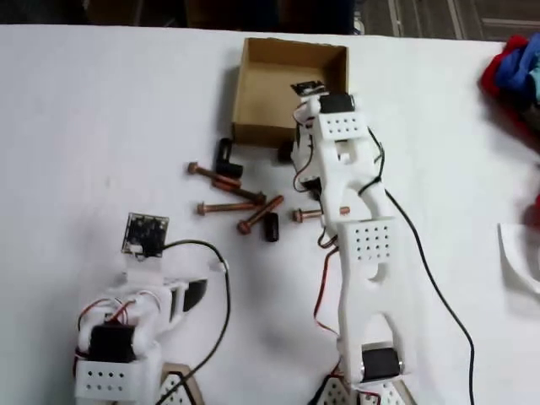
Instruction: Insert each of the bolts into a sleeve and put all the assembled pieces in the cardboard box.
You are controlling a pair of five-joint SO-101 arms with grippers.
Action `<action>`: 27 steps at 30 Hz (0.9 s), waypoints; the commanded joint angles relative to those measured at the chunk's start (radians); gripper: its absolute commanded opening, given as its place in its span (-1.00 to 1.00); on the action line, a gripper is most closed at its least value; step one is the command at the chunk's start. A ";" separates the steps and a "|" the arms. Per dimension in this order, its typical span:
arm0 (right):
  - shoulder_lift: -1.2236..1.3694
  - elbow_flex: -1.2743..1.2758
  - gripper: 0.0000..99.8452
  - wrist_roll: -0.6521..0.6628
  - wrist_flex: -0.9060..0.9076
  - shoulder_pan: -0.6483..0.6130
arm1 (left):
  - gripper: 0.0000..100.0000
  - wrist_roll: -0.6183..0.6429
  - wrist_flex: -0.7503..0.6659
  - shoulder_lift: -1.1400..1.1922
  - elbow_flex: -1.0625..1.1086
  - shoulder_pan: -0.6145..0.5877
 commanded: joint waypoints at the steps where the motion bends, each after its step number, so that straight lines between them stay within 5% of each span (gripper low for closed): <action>1: 0.018 -0.037 -0.72 -0.035 0.002 -0.005 | -0.32 0.009 -0.017 -0.008 0.022 -0.008; 5: 0.033 -0.029 -0.74 -0.058 0.008 -0.005 | -0.32 0.009 -0.017 -0.008 0.022 -0.008; 9: 0.033 -0.029 -0.98 -0.057 0.022 -0.004 | -0.32 0.009 -0.017 -0.008 0.022 -0.008; 19: -0.010 -0.020 -0.96 -0.049 0.039 0.082 | -0.32 0.009 -0.017 -0.008 0.022 -0.008; 27: -0.453 0.288 -0.96 0.071 0.041 0.140 | -0.32 0.009 -0.017 -0.008 0.022 -0.008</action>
